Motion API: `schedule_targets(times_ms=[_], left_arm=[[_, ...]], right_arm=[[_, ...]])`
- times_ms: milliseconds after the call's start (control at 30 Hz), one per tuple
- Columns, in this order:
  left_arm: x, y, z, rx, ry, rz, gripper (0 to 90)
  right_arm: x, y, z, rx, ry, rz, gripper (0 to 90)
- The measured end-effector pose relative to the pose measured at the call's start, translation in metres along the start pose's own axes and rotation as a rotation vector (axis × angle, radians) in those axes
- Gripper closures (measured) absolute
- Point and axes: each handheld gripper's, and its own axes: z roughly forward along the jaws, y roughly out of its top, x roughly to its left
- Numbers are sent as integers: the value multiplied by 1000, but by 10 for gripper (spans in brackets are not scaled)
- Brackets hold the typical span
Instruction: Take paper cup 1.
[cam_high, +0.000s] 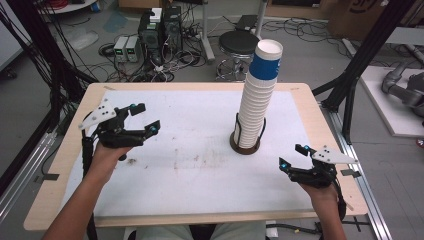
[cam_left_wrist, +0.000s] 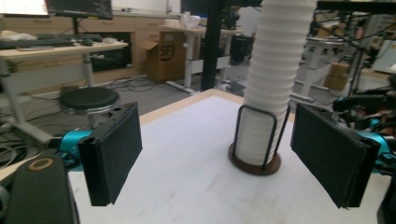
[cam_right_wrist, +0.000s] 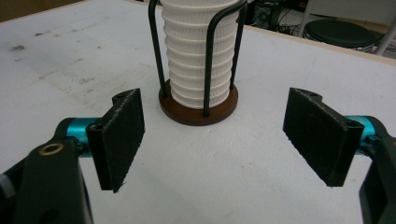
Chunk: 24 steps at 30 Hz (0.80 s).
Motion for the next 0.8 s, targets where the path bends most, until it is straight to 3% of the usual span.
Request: schedule_targets(times_ms=[167, 333, 800], left_arm=[[-4, 27, 21, 8, -78, -5, 163], [-7, 54, 40, 17, -121, 2, 163], [-18, 97, 88, 21, -182, 12, 164]], right_arm=[[0, 0, -1, -2, -1, 3, 211], [0, -1, -2, 1, -3, 0, 211], [-1, -1, -2, 4, 0, 0, 211]])
